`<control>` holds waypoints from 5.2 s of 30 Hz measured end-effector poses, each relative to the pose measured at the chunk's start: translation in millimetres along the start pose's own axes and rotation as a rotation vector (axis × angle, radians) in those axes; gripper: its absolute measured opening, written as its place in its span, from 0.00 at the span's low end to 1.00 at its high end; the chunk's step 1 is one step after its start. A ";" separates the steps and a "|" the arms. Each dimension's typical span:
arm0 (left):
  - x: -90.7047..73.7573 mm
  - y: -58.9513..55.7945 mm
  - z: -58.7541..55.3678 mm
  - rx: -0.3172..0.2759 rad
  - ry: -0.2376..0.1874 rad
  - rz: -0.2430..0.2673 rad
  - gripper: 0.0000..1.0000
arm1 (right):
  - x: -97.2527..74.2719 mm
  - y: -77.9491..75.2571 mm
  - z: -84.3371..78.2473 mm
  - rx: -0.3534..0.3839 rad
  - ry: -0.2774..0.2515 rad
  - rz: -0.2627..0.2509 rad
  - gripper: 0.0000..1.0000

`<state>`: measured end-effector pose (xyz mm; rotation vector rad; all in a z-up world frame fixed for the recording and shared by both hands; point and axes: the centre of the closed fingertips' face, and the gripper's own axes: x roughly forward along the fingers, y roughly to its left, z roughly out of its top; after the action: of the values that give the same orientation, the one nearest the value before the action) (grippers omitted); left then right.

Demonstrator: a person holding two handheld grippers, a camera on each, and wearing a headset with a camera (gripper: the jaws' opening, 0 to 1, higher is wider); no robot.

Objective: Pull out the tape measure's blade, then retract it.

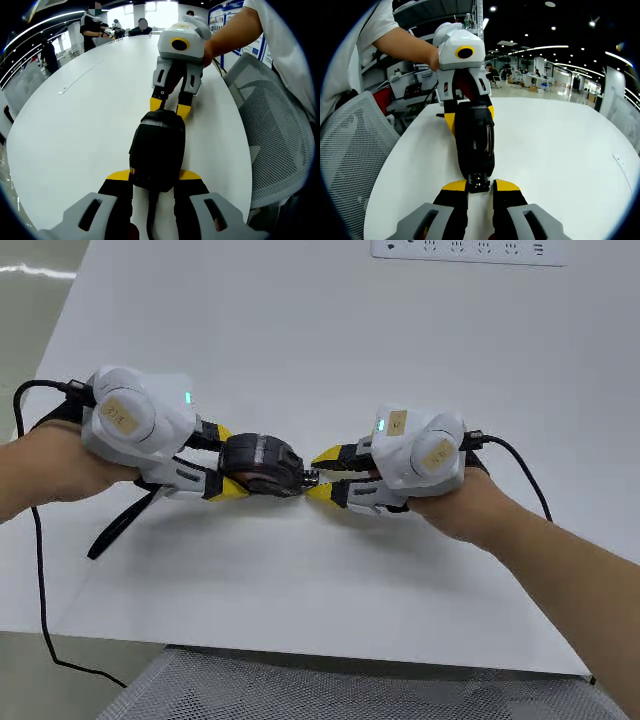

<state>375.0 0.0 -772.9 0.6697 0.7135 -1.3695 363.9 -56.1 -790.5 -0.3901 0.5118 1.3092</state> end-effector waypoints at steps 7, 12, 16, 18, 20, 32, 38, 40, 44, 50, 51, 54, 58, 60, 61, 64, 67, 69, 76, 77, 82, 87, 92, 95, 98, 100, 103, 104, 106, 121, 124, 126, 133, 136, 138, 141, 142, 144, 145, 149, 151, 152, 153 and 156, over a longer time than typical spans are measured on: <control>-0.3 0.0 0.1 0.000 -0.003 0.001 0.26 | 2.7 2.1 0.6 -0.020 -0.004 0.013 0.12; -0.7 -0.4 0.1 0.002 -0.005 0.004 0.26 | 3.0 1.9 0.2 -0.021 -0.006 0.011 0.12; -0.6 -0.2 0.3 0.002 0.000 0.002 0.26 | 3.1 1.4 -0.1 -0.030 0.009 0.016 0.11; -0.6 0.0 -0.1 0.010 0.001 0.002 0.26 | 3.1 1.3 -0.1 -0.033 0.012 0.016 0.11; -0.7 -0.1 -0.5 0.007 0.000 0.005 0.25 | 3.0 1.2 -0.8 -0.029 0.013 0.016 0.11; -0.7 -0.2 -1.2 0.024 0.000 0.007 0.25 | -0.2 3.2 -2.5 -0.031 0.022 0.028 0.10; -0.3 0.1 -1.5 0.021 0.001 0.008 0.25 | -0.8 3.2 -2.8 -0.035 0.019 0.029 0.10; -0.2 0.2 -1.6 0.016 0.000 0.008 0.25 | -2.3 2.3 -3.8 -0.038 0.022 0.028 0.10; 0.3 0.3 -1.1 0.009 -0.005 0.009 0.25 | -9.4 0.5 -8.7 -0.038 0.030 0.022 0.10; 0.5 0.5 -0.9 0.001 -0.008 0.013 0.25 | -16.5 -1.6 -14.4 -0.042 0.040 0.018 0.10; 0.5 0.5 -0.9 0.002 -0.008 0.013 0.25 | -17.7 -1.6 -15.4 -0.042 0.044 0.018 0.10; 0.5 0.5 -0.8 0.001 -0.008 0.012 0.25 | -21.6 -2.1 -18.3 -0.051 0.054 0.018 0.10; 0.2 0.4 -1.1 -0.001 -0.007 0.012 0.25 | -28.3 -3.3 -21.0 -0.053 0.059 0.015 0.10; 0.2 0.3 -1.2 -0.003 -0.007 0.011 0.25 | -31.6 -3.4 -22.2 -0.053 0.062 0.014 0.10; 0.2 0.3 -1.3 -0.004 -0.008 0.011 0.25 | -33.4 -3.9 -23.1 -0.051 0.063 0.014 0.10; 0.1 0.2 -1.3 -0.006 -0.007 0.012 0.25 | -38.0 -5.3 -25.5 -0.053 0.066 0.012 0.10; 0.1 0.2 -1.2 -0.010 -0.010 0.013 0.25 | -42.4 -4.1 -26.9 -0.049 0.071 0.011 0.10; 0.4 0.1 -0.9 -0.008 -0.008 0.013 0.25 | -45.5 -3.6 -28.1 -0.047 0.074 0.010 0.10; 0.5 0.0 -0.6 -0.010 -0.008 0.015 0.25 | -54.7 -3.4 -31.3 -0.046 0.083 0.006 0.10; 0.4 0.0 -0.5 -0.010 -0.007 0.015 0.25 | -55.9 -3.5 -32.0 -0.045 0.084 0.006 0.10; 0.1 0.0 -0.2 -0.010 -0.007 0.014 0.25 | -64.0 -5.1 -37.0 -0.043 0.089 0.003 0.10; 0.0 -0.2 0.1 -0.010 -0.007 0.015 0.25 | -70.4 -6.7 -43.2 -0.041 0.099 -0.003 0.10; -0.2 -0.3 0.0 -0.011 -0.006 0.016 0.25 | -77.3 -7.1 -48.5 -0.043 0.111 -0.013 0.10; -0.4 -0.3 0.1 -0.013 -0.005 0.018 0.25 | -81.5 -8.9 -52.0 -0.040 0.117 -0.020 0.10; -0.5 -0.4 0.3 -0.013 -0.004 0.018 0.25 | -85.8 -9.4 -54.2 -0.038 0.122 -0.024 0.10; -0.6 -0.7 0.6 -0.012 -0.003 0.018 0.25 | -89.5 -9.6 -56.1 -0.038 0.125 -0.027 0.09; -0.8 -1.0 0.7 -0.013 -0.002 0.018 0.25 | -94.1 -9.1 -60.1 -0.035 0.131 -0.031 0.09; -0.7 -0.9 0.6 -0.012 -0.003 0.018 0.25 | -96.1 -9.1 -62.5 -0.034 0.137 -0.035 0.09; -0.6 -0.8 0.5 -0.012 -0.002 0.019 0.25 | -99.9 -8.3 -64.2 -0.028 0.136 -0.040 0.09; 0.3 -0.3 0.4 -0.012 0.001 0.018 0.25 | -121.7 -12.2 -81.7 -0.020 0.175 -0.060 0.09; 0.5 0.0 0.0 -0.012 0.000 0.017 0.25 | -127.2 -15.1 -86.6 -0.018 0.181 -0.062 0.09; 0.4 -0.2 0.0 -0.012 0.001 0.017 0.25 | -130.2 -16.2 -88.2 -0.021 0.185 -0.064 0.09; 0.7 -0.1 -0.3 -0.013 0.003 0.020 0.25 | -142.0 -18.1 -94.1 -0.021 0.199 -0.072 0.09; 0.8 0.1 -0.4 -0.014 0.003 0.019 0.25 | -148.8 -18.6 -98.2 -0.014 0.207 -0.078 0.09; 0.9 0.1 -0.5 -0.016 0.004 0.020 0.25 | -152.7 -18.5 -100.4 -0.012 0.208 -0.080 0.09; 0.9 0.0 -0.5 -0.015 0.007 0.021 0.25 | -158.5 -17.8 -104.0 -0.003 0.210 -0.084 0.09; 1.0 0.1 -0.6 -0.015 0.007 0.022 0.25 | -159.9 -18.0 -104.6 -0.005 0.210 -0.087 0.09; 0.8 0.1 -0.8 -0.015 0.009 0.022 0.25 | -163.2 -18.2 -106.6 -0.001 0.214 -0.091 0.09; 0.8 0.1 -0.8 -0.015 0.009 0.022 0.25 | -164.4 -18.0 -107.7 0.000 0.219 -0.092 0.09; 1.0 0.0 -0.8 -0.014 0.010 0.019 0.25 | -170.7 -18.5 -111.8 0.004 0.227 -0.096 0.09; 1.0 -0.1 -0.9 -0.014 0.010 0.020 0.25 | -173.1 -18.5 -113.2 0.005 0.230 -0.097 0.09; 1.0 -0.2 -0.9 -0.013 0.011 0.020 0.25 | -174.2 -18.5 -113.7 0.006 0.230 -0.098 0.09; 1.0 -0.2 -0.9 -0.014 0.011 0.021 0.25 | -175.2 -18.7 -114.3 0.007 0.231 -0.099 0.09; 1.1 0.1 -1.2 -0.014 0.011 0.022 0.25 | -179.5 -19.1 -117.2 0.007 0.239 -0.102 0.09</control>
<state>375.1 0.3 -774.5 0.6727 0.7214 -1.3410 335.2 -269.4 -786.9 -0.5637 0.6882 1.1684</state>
